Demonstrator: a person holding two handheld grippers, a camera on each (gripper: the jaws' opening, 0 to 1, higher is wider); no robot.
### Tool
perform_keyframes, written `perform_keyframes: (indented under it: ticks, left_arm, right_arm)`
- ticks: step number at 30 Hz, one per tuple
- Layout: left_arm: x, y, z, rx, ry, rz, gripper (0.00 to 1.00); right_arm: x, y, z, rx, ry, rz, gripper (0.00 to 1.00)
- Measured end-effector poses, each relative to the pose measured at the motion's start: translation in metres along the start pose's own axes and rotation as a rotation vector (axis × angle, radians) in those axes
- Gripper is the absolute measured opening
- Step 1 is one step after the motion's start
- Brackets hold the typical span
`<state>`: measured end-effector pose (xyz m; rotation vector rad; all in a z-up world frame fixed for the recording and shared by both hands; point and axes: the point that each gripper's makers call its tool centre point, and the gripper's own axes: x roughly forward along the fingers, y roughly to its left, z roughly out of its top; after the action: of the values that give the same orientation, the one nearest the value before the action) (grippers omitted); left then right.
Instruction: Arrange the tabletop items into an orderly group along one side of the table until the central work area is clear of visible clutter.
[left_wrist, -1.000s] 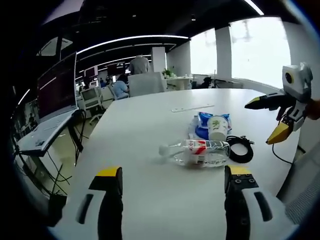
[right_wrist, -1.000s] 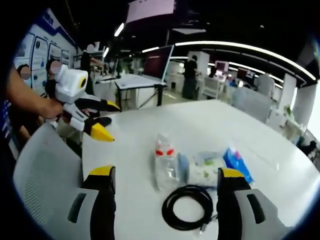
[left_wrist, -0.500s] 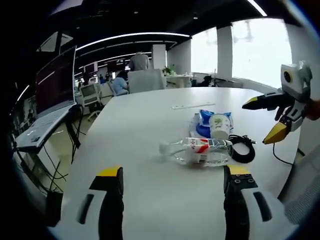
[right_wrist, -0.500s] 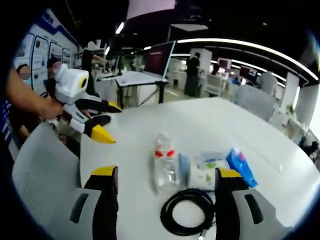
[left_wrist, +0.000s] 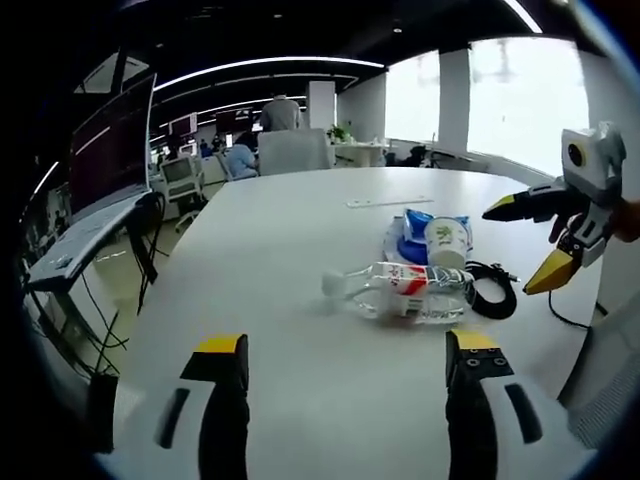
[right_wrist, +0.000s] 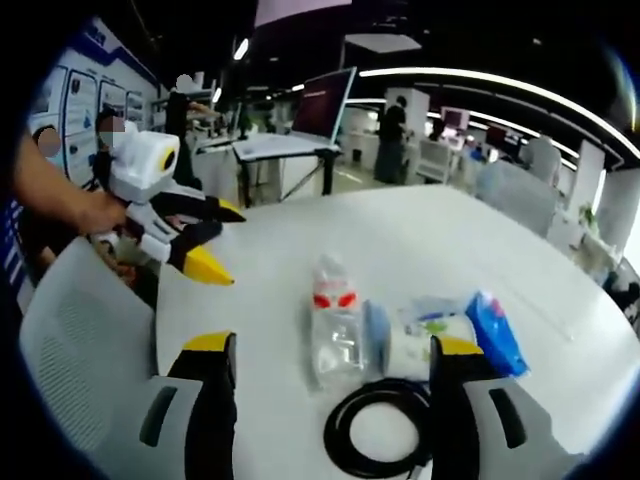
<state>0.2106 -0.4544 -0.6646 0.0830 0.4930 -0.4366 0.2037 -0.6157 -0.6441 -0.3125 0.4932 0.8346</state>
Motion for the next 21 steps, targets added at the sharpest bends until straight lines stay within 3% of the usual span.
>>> perform_keyframes:
  ticks: [21]
  left_arm:
    - [0.015,0.007,-0.011,-0.052,0.022,0.0,0.77]
  right_arm:
    - [0.027,0.003,-0.004,0.014,0.037,0.025,0.74]
